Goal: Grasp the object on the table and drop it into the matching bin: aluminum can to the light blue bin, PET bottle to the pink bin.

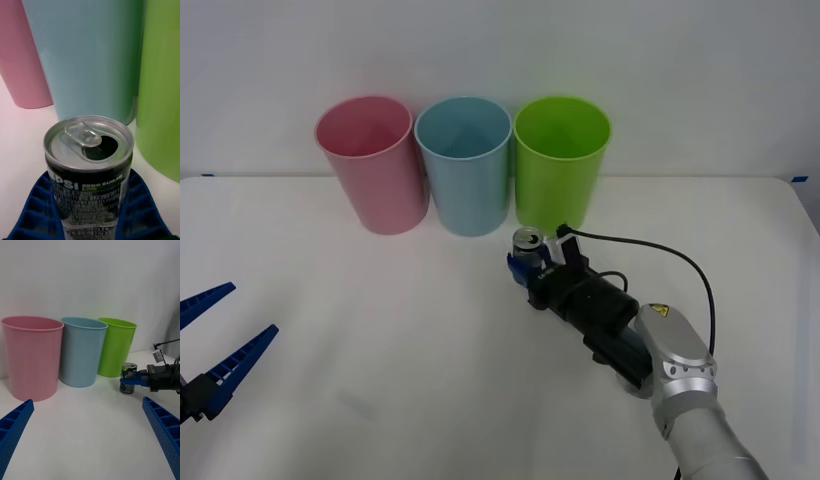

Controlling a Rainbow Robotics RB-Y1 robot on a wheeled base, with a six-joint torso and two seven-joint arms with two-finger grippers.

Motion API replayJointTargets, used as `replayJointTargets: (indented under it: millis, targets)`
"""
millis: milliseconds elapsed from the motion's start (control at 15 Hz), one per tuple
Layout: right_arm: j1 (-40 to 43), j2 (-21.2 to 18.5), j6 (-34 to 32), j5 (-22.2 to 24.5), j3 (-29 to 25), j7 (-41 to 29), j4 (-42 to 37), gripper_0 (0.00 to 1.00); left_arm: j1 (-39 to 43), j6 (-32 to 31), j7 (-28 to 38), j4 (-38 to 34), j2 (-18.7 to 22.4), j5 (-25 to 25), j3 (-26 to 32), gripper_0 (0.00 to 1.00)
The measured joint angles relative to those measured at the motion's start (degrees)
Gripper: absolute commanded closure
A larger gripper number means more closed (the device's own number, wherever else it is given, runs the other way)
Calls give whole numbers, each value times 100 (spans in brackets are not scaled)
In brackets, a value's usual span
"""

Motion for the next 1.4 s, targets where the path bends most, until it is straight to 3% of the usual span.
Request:
replayJointTargets:
  millis: [400,600,1133,1400]
  targets:
    - [20,-42,-324,-117,16,-38,-224,100,0,0,0,0,0,0,0,0]
    - [237,-103,-596,-181,70,-166,-691,100,0,0,0,0,0,0,0,0]
    - [989,-672,-563,-191,874,-2008,-2955,100,1,0,0,0,0,0,0,0]
    - [1039,-1026,-527,-50,1029,-2881,-3904,100,1,0,0,0,0,0,0,0]
